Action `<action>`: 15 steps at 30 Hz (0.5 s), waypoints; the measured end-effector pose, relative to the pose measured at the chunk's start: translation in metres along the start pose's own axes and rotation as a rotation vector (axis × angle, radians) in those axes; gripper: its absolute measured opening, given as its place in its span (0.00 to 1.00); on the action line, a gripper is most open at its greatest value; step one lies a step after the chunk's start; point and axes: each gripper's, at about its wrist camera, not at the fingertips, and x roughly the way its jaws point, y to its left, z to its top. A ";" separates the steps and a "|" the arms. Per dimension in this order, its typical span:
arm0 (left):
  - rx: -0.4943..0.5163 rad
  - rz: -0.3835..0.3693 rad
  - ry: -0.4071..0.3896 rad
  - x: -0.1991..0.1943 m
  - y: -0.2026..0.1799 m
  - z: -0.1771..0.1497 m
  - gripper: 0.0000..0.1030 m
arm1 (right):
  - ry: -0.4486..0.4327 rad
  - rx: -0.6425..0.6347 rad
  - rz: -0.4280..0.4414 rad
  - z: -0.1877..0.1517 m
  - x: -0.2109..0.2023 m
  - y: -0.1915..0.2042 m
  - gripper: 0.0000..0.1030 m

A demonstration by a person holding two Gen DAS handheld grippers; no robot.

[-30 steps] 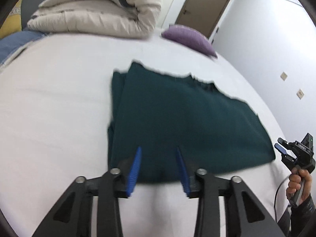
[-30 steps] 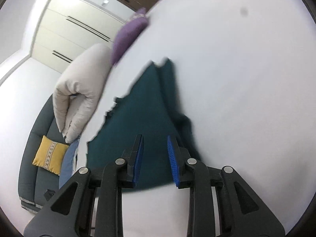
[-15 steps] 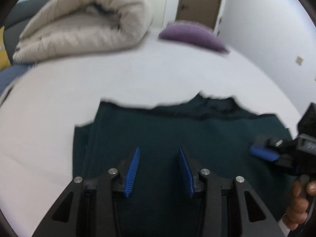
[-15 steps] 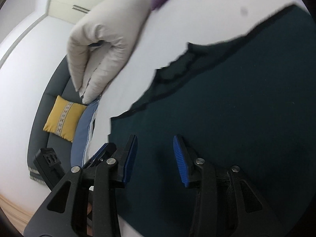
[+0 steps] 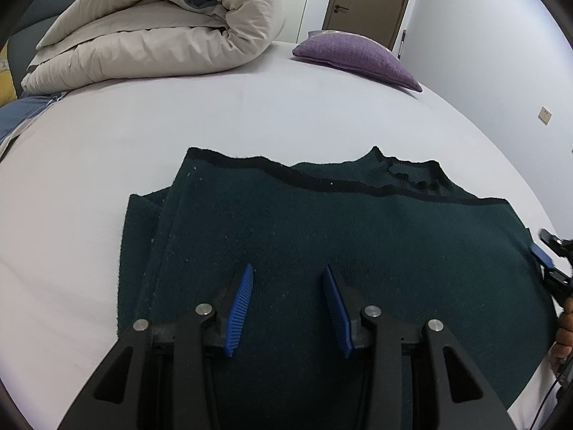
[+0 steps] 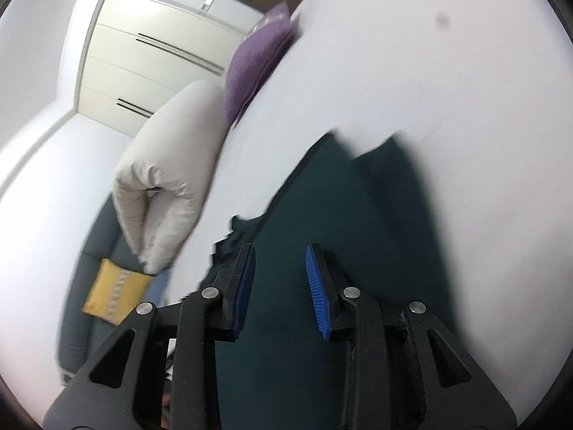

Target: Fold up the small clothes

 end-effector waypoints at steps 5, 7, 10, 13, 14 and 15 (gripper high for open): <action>0.005 0.004 -0.001 0.001 -0.001 -0.001 0.43 | -0.060 0.000 -0.082 -0.006 -0.049 -0.014 0.43; 0.007 0.007 -0.001 0.000 -0.002 0.000 0.43 | -0.077 -0.009 -0.114 -0.012 -0.062 -0.014 0.48; 0.008 0.011 -0.002 0.000 -0.002 -0.001 0.43 | -0.069 -0.008 -0.123 -0.017 -0.075 -0.016 0.53; 0.001 0.009 -0.001 -0.003 -0.002 -0.001 0.43 | -0.066 -0.033 -0.152 -0.017 -0.089 -0.018 0.55; -0.002 0.012 -0.001 -0.006 -0.002 -0.002 0.43 | -0.061 -0.034 -0.163 -0.017 -0.089 -0.019 0.57; -0.008 0.015 -0.001 -0.012 -0.003 -0.003 0.43 | -0.056 -0.032 -0.171 -0.018 -0.095 -0.021 0.59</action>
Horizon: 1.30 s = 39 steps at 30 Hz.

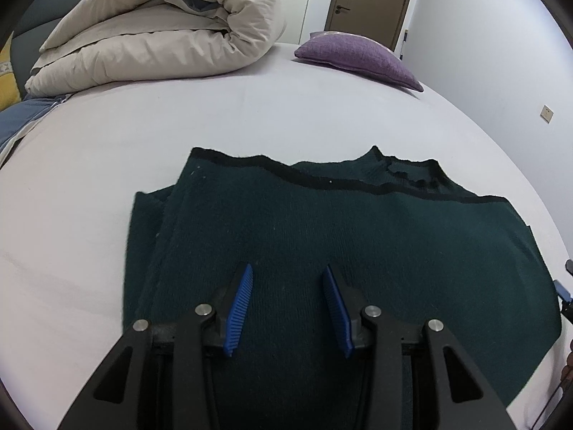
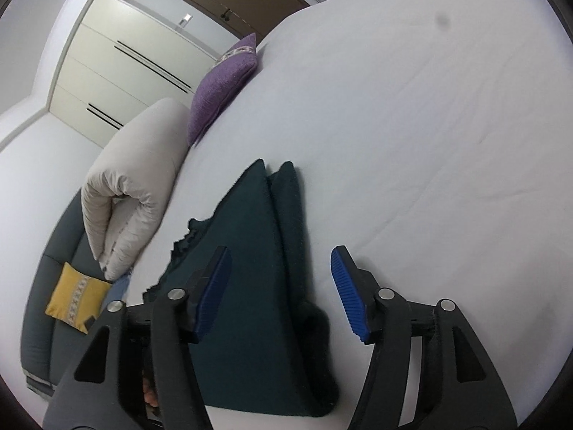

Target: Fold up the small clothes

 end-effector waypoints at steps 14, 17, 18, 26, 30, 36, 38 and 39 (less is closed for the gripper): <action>-0.036 -0.271 0.068 -0.040 -0.059 -0.035 0.44 | 0.151 0.020 0.047 -0.020 0.003 -0.007 0.59; -0.042 -0.265 0.098 -0.030 -0.060 -0.036 0.45 | 0.175 0.031 0.025 -0.020 0.010 -0.002 0.59; -0.055 -0.273 0.099 -0.028 -0.058 -0.037 0.45 | 0.189 0.032 0.020 -0.020 0.013 0.000 0.59; -0.057 -0.288 0.117 -0.022 -0.054 -0.039 0.45 | 0.285 0.061 0.043 -0.021 0.032 0.014 0.45; -0.092 -0.322 0.124 -0.019 -0.047 -0.039 0.44 | 0.300 0.094 0.052 -0.025 0.040 0.007 0.24; -0.101 -0.330 0.130 -0.018 -0.047 -0.039 0.43 | 0.272 0.082 0.045 -0.030 0.038 0.008 0.18; -0.101 -0.330 0.130 -0.018 -0.047 -0.039 0.43 | 0.254 0.044 0.004 -0.031 0.037 0.018 0.17; -0.103 -0.331 0.130 -0.017 -0.047 -0.039 0.43 | 0.243 0.014 -0.020 -0.032 0.037 0.025 0.17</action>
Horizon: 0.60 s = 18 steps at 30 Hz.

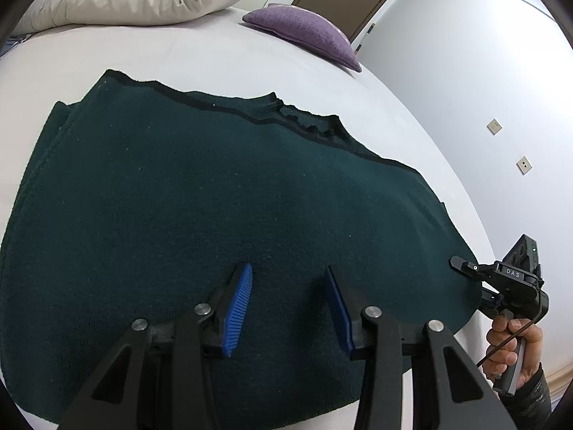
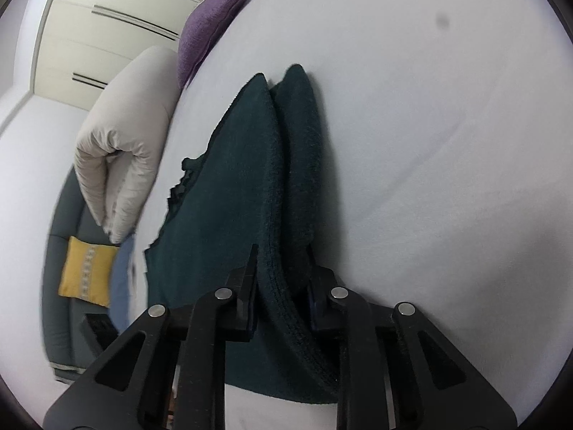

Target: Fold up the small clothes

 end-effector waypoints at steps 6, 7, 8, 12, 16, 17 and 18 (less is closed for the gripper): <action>-0.024 -0.030 0.005 0.004 0.004 0.003 0.43 | -0.047 -0.145 -0.113 -0.004 -0.006 0.046 0.15; -0.032 -0.038 0.006 0.003 0.006 0.003 0.43 | -0.053 -0.191 -0.136 -0.005 -0.006 0.062 0.15; -0.043 -0.051 0.008 0.002 0.008 0.004 0.43 | -0.057 -0.230 -0.153 -0.007 -0.005 0.076 0.15; -0.127 -0.124 0.013 -0.007 0.020 0.009 0.43 | -0.052 -0.514 -0.226 -0.033 0.011 0.166 0.15; -0.242 -0.238 -0.034 -0.026 0.037 0.017 0.55 | 0.041 -0.831 -0.237 -0.090 0.057 0.242 0.15; -0.267 -0.270 -0.036 -0.029 0.041 0.018 0.61 | 0.063 -0.880 -0.254 -0.100 0.070 0.249 0.15; -0.296 -0.308 -0.032 -0.029 0.046 0.020 0.63 | 0.080 -0.911 -0.272 -0.108 0.082 0.253 0.15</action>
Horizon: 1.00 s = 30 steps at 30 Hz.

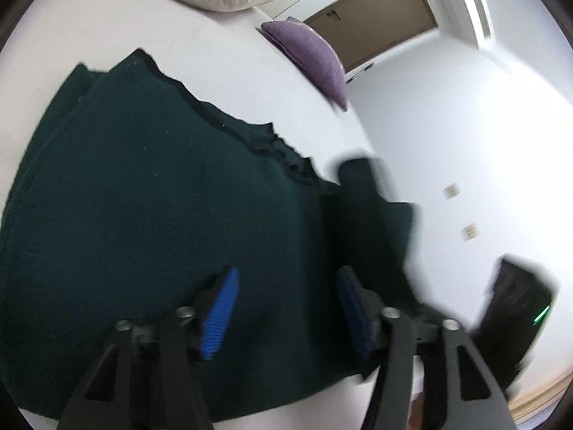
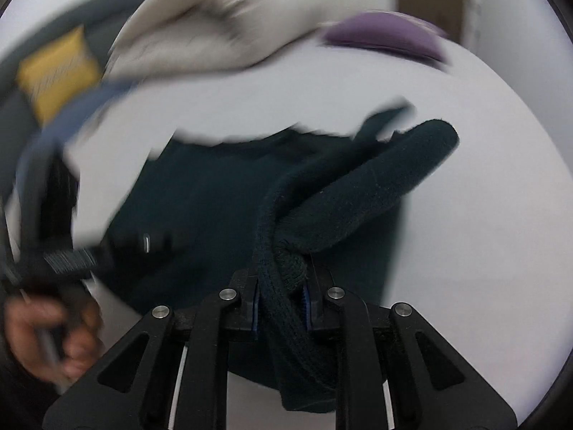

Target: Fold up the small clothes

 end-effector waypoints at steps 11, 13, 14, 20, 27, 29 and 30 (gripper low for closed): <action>-0.129 -0.141 0.062 0.019 0.007 0.017 0.74 | -0.038 -0.336 -0.239 -0.023 0.015 0.057 0.15; -0.149 -0.148 0.071 0.022 0.013 0.019 0.74 | -0.036 -0.503 -0.327 -0.032 0.020 0.076 0.15; -0.173 -0.156 0.069 0.022 0.020 0.020 0.74 | -0.030 -0.568 -0.354 -0.036 0.023 0.082 0.15; -0.223 -0.211 0.073 0.022 0.033 0.020 0.74 | -0.023 -0.767 -0.448 -0.047 0.025 0.099 0.15; -0.235 -0.240 0.112 0.039 0.016 0.021 0.83 | -0.070 -0.770 -0.445 -0.050 0.013 0.102 0.16; -0.212 -0.234 0.142 0.048 0.005 0.023 0.83 | -0.088 -0.761 -0.443 -0.059 0.007 0.098 0.17; -0.202 -0.233 0.159 0.054 0.001 0.025 0.83 | -0.094 -0.761 -0.440 -0.060 0.006 0.098 0.17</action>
